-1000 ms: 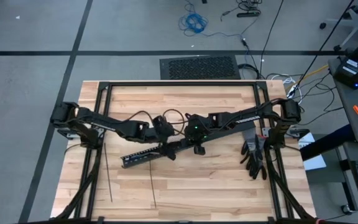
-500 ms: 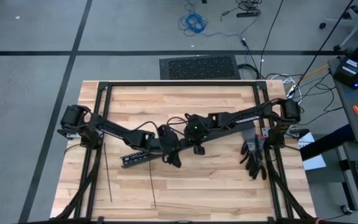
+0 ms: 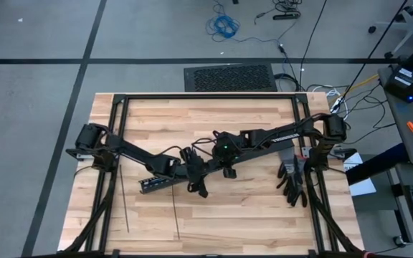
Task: Ziptie cables
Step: Close the black cable duct with the cable duct cover
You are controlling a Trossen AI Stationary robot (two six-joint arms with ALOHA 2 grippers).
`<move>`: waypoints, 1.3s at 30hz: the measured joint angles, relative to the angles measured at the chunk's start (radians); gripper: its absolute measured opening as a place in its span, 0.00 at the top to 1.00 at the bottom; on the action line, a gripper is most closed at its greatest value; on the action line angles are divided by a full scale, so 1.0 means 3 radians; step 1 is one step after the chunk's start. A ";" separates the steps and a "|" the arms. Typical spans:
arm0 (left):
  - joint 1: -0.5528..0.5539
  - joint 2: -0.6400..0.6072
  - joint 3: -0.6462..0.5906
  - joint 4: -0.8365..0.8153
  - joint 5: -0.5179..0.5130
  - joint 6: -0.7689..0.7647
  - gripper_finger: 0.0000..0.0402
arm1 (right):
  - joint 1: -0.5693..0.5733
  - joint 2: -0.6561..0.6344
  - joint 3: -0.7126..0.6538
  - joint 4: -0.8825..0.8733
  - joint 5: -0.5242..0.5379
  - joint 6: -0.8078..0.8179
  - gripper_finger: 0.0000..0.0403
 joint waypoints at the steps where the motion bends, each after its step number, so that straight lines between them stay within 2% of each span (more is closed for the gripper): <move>1: 0.0000 0.0028 0.0000 0.0039 -0.0001 -0.0001 0.14 | 0.0000 0.0000 0.0000 -0.0001 0.0001 0.0000 1.00; 7: 0.0014 0.0112 0.0000 0.0110 -0.0023 -0.0003 0.15 | 0.0000 0.0000 0.0000 -0.0002 -0.0001 0.0000 1.00; 16: 0.0023 0.0112 0.0000 0.0084 -0.0067 0.0000 0.37 | 0.0000 0.0001 0.0001 0.0013 0.0000 0.0014 1.00; 20: 0.0022 0.0112 0.0000 0.0087 -0.0071 0.0000 0.43 | 0.0001 0.0001 -0.0001 0.0037 0.0000 0.0026 1.00; 39: 0.0023 0.0112 -0.0003 0.0104 -0.0086 0.0002 0.45 | 0.0025 0.0115 -0.0008 0.0451 -0.0080 0.0113 1.00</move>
